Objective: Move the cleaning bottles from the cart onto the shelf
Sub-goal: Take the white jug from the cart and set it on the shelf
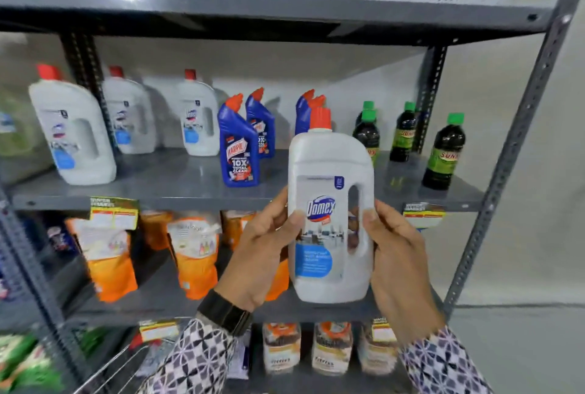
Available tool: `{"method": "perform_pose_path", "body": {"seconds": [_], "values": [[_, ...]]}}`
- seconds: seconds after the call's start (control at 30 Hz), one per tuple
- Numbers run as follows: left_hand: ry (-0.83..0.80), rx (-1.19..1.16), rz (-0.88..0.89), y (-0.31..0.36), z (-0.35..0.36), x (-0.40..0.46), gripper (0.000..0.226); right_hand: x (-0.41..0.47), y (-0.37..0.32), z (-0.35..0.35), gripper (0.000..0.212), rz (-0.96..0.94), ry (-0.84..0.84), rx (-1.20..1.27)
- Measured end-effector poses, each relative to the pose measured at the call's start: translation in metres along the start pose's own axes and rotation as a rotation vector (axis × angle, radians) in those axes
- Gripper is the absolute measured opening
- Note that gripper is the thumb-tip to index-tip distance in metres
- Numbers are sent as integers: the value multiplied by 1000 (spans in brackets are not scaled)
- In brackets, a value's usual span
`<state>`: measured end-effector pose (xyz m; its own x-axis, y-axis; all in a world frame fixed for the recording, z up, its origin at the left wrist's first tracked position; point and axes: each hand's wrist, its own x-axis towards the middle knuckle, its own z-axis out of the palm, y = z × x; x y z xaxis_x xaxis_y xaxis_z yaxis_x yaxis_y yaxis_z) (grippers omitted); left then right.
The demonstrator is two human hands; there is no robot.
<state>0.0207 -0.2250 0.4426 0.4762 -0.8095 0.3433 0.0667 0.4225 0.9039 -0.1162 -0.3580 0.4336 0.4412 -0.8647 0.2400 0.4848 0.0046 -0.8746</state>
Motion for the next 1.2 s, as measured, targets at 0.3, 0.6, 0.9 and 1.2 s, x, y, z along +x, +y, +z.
{"method": "perform_pose_path", "body": {"seconds": [0.3,0.6,0.9,1.2], "values": [[133,84,50,23,-75,3,47,8,34,78,23,30,-124,-18],[455,295,143,91,-259,58,43,67,104,290,16,-34,-318,-266],[493,294,165,108,-334,105,47,116,136,373,20,-87,-320,-369],[246,580,-34,96,-368,87,77,117,192,343,66,-62,-529,-484]]}}
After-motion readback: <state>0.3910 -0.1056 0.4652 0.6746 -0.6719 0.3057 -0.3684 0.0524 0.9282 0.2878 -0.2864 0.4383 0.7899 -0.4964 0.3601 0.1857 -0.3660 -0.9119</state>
